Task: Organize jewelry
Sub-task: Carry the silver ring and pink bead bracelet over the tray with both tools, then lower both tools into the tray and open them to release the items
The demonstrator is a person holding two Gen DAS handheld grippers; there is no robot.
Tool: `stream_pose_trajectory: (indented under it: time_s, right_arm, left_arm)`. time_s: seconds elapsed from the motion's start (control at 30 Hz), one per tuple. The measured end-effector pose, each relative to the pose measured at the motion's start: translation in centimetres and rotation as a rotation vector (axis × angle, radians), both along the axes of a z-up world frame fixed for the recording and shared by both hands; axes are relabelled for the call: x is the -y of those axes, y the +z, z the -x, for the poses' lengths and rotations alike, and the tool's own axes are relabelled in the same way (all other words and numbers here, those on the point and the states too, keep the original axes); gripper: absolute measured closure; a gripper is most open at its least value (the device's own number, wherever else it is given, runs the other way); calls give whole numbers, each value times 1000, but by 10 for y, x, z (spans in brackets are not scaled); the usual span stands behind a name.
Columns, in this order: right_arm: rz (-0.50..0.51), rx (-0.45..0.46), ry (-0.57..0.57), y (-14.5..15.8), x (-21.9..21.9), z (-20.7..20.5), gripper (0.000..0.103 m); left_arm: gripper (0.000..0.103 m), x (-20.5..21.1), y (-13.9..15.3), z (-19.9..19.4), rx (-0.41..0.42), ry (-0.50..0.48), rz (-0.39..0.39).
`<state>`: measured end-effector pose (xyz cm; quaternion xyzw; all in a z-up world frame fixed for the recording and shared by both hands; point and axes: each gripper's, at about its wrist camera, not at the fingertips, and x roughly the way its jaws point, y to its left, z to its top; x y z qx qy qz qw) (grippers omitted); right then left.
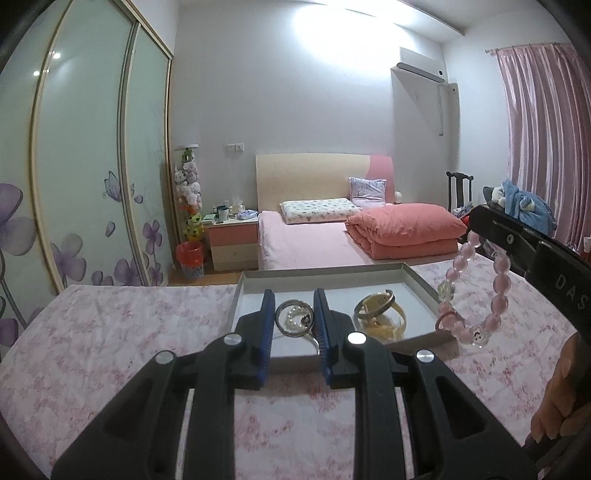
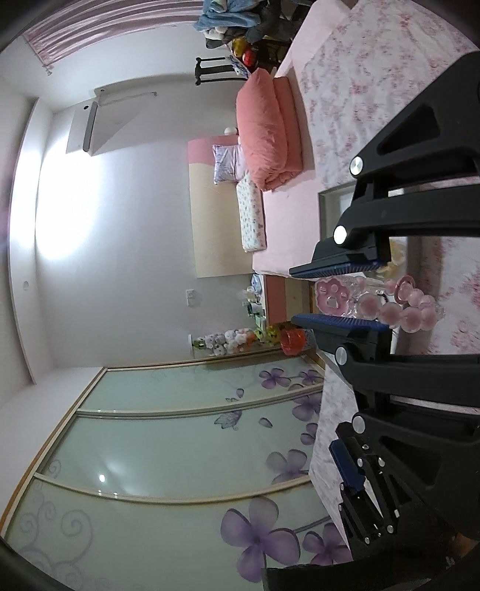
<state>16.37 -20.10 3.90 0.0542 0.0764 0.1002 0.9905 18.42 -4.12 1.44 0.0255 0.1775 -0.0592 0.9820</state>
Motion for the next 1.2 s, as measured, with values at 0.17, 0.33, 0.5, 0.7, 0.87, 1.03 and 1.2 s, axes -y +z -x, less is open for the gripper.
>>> stream_pose_trajectory:
  time_s: [0.17, 0.33, 0.5, 0.7, 0.87, 1.03, 1.2]
  right_arm:
    - [-1, -15, -13, 1, 1, -30, 82]
    - [10, -18, -18, 0, -5, -64, 82]
    - [-8, -36, -24, -10, -7, -94, 82]
    - [-43, -77, -37, -27, -1, -114, 82]
    - [-63, -103, -43, -35, 2, -121, 82]
    - [-69, -126, -49, -38, 1, -128, 82]
    - [-98, -151, -42, -40, 7, -132, 77]
  left_arm:
    - [81, -2, -1, -27, -11, 13, 19]
    - [81, 3, -6, -59, -27, 13, 24]
    - [81, 4, -14, -92, -40, 10, 31]
    - [81, 11, -29, -119, -62, -18, 31]
    - [81, 14, -38, -135, -81, -35, 34]
    - [81, 13, -44, -149, -99, -40, 42]
    - [78, 11, -48, -159, -121, -47, 59]
